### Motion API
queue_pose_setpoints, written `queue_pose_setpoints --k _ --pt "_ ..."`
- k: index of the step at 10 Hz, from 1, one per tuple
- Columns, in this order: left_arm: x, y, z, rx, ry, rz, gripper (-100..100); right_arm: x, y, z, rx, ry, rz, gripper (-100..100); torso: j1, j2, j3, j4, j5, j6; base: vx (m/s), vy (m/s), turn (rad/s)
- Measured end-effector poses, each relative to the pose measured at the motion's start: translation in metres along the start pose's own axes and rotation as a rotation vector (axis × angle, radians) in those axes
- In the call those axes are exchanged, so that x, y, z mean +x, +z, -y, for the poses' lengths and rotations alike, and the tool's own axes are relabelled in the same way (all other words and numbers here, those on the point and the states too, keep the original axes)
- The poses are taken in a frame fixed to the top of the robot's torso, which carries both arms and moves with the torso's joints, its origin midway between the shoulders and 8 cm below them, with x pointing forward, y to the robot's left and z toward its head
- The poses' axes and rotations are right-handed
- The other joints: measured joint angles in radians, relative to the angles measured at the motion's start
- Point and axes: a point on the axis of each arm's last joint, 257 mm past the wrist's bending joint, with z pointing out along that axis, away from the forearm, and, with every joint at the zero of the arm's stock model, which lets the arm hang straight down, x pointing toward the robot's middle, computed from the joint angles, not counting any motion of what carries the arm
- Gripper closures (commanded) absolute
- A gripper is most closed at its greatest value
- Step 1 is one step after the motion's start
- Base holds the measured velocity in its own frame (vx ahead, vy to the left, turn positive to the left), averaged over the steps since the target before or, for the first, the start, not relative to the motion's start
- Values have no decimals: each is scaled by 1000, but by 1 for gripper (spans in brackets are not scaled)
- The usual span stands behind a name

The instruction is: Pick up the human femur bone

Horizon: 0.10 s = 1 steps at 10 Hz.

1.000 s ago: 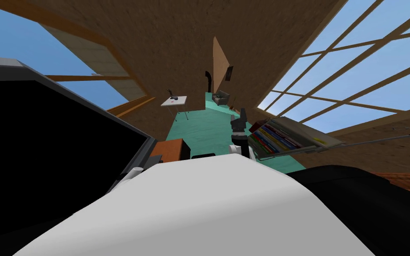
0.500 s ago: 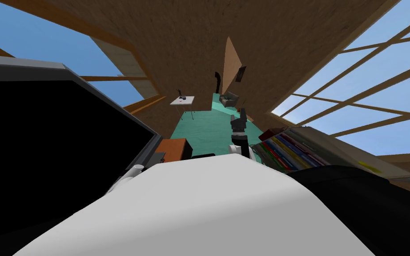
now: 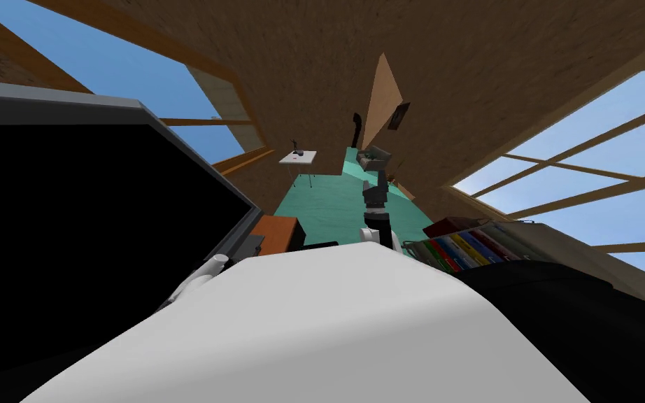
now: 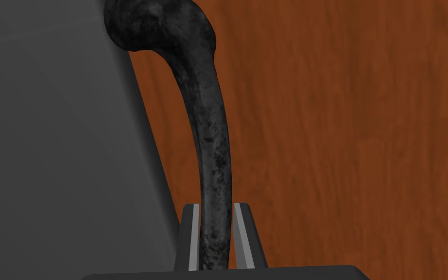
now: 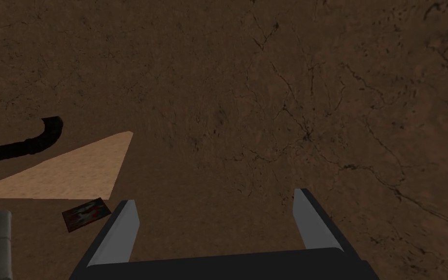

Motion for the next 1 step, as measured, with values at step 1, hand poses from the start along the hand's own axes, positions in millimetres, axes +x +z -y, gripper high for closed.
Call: queue_pose_setpoints --k 1 --pt "0 0 0 -2 3 1 0 0 0 0 0 0 0 0 0 3 2 1 0 1 6 -5 -7"
